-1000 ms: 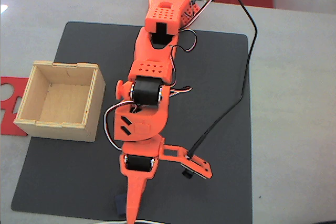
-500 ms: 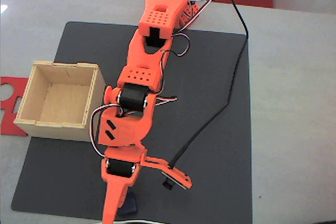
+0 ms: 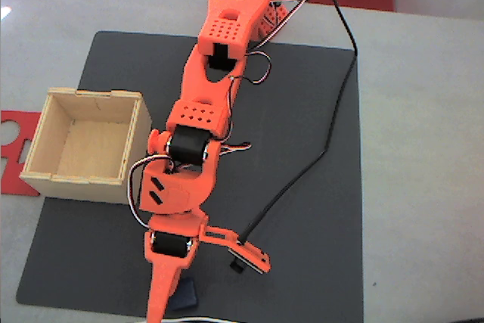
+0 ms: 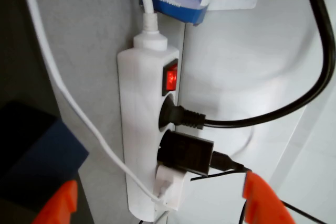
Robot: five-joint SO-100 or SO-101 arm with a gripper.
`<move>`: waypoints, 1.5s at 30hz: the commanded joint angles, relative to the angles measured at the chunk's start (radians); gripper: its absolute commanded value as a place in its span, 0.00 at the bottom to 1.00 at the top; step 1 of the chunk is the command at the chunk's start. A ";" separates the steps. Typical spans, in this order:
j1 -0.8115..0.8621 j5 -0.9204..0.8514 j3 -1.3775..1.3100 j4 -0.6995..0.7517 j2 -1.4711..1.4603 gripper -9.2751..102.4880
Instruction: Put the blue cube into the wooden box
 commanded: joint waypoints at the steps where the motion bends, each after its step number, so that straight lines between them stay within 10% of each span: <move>1: 0.005 0.028 -0.052 0.052 0.014 0.45; 23: 0.069 0.273 -0.238 0.804 0.055 0.46; 45: 0.002 0.035 -0.235 0.222 0.075 0.47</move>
